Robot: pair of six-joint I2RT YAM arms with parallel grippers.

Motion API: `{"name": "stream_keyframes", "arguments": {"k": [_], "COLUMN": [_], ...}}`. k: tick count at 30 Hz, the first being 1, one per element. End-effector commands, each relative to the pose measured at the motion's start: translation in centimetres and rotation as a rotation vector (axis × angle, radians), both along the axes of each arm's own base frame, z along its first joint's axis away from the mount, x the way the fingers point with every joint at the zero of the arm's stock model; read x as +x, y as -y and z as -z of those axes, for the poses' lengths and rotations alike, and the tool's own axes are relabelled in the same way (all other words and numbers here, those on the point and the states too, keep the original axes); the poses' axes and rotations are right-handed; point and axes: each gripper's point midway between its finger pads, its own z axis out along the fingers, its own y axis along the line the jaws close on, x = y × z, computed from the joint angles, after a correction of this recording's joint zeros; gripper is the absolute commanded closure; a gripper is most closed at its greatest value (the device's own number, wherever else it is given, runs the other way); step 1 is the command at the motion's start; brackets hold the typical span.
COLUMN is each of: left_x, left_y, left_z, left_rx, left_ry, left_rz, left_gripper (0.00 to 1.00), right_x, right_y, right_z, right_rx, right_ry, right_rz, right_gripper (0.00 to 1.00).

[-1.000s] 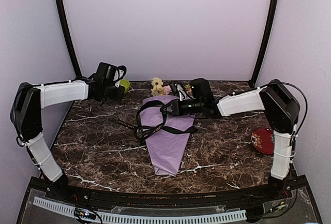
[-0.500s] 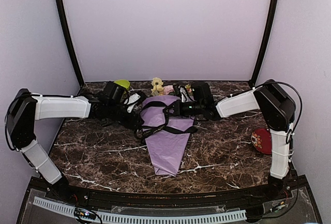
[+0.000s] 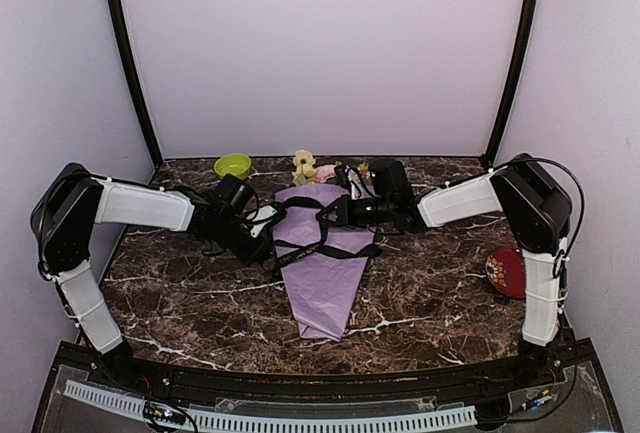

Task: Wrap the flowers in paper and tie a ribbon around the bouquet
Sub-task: Cross the ribbon over the folded bouquet.

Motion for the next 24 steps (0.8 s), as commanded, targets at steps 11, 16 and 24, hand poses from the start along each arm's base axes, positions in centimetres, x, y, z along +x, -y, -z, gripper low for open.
{"name": "stream_keyframes", "arguments": {"k": [11, 16, 24], "left_x": [-4.6, -5.2, -3.0], "left_y": [4.1, 3.9, 2.6], "left_z": [-20.9, -26.8, -26.7], "left_rx": [-0.51, -0.608, -0.584], "left_ry": [0.447, 0.604, 0.623], "left_rz": [0.252, 0.277, 0.106], "left_gripper": [1.0, 1.0, 1.0], "right_x": [-0.1, -0.7, -2.3], "right_y": [-0.3, -0.1, 0.3], "right_z": [1.0, 2.0, 3.9], "right_rx": [-0.063, -0.115, -0.206], "right_ry": [0.016, 0.008, -0.001], "right_rz": [-0.027, -0.056, -0.12], "right_gripper": [1.0, 1.0, 1.0]}}
